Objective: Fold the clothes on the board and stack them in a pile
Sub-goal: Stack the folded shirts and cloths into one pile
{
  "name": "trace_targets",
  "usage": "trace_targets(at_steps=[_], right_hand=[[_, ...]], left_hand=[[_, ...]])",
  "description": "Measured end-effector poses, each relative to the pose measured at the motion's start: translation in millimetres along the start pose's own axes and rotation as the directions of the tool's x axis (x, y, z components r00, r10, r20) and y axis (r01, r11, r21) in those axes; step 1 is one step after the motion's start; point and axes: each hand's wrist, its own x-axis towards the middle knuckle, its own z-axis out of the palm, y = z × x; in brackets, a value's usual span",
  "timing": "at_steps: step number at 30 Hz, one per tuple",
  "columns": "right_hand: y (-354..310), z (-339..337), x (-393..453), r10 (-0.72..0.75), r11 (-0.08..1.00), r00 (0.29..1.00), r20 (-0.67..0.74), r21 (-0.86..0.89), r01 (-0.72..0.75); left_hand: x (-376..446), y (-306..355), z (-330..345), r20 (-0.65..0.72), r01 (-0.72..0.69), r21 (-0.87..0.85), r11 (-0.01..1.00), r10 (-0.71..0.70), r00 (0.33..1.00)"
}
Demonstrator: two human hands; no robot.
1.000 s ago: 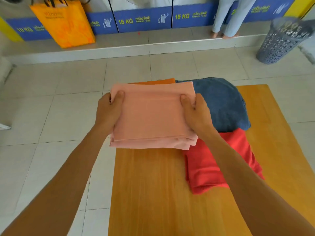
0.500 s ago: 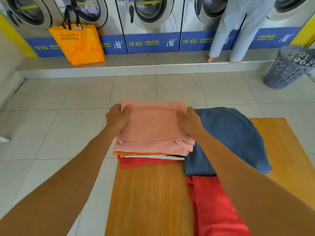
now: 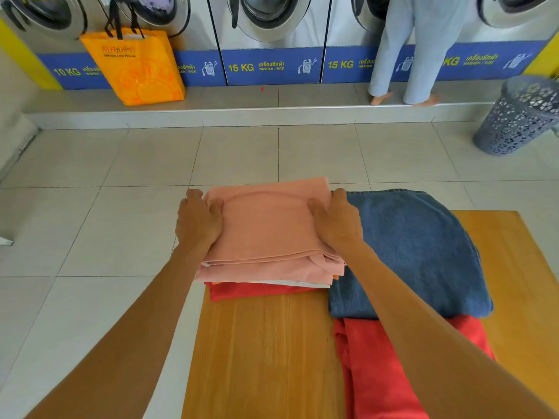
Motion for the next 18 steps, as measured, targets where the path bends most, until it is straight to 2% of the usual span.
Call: trace_targets(at_steps=[2,4,6,8,10,13,18], right_hand=[[-9,-2,-3,-0.125,0.979,0.985,-0.119,-0.175,0.103],[-17,1,-11,-0.318,0.922,0.926,-0.201,-0.293,0.253],[-23,10,-19,-0.448,0.856,0.882,-0.146,-0.353,0.377],[-18,23,-25,-0.466,0.798,0.885,0.017,-0.422,0.429],[-5,32,-27,-0.4,0.797,0.905,0.147,-0.432,0.422],[9,32,-25,-0.352,0.824,0.919,0.178,-0.405,0.395],[12,14,-31,-0.232,0.859,0.949,0.213,-0.412,0.303]], left_hand=[[-5,5,-4,-0.115,-0.137,0.091,0.986,0.147,0.982],[-18,12,-2,-0.19,-0.341,0.148,0.928,0.365,0.911],[-37,16,9,-0.101,-0.485,0.242,0.84,0.519,0.849],[-57,10,24,0.058,-0.506,0.28,0.815,0.512,0.857],[-66,-3,35,0.125,-0.484,0.296,0.823,0.469,0.874],[-63,-15,37,0.124,-0.475,0.326,0.818,0.461,0.879],[-66,-7,28,0.223,-0.431,0.337,0.837,0.374,0.9]])
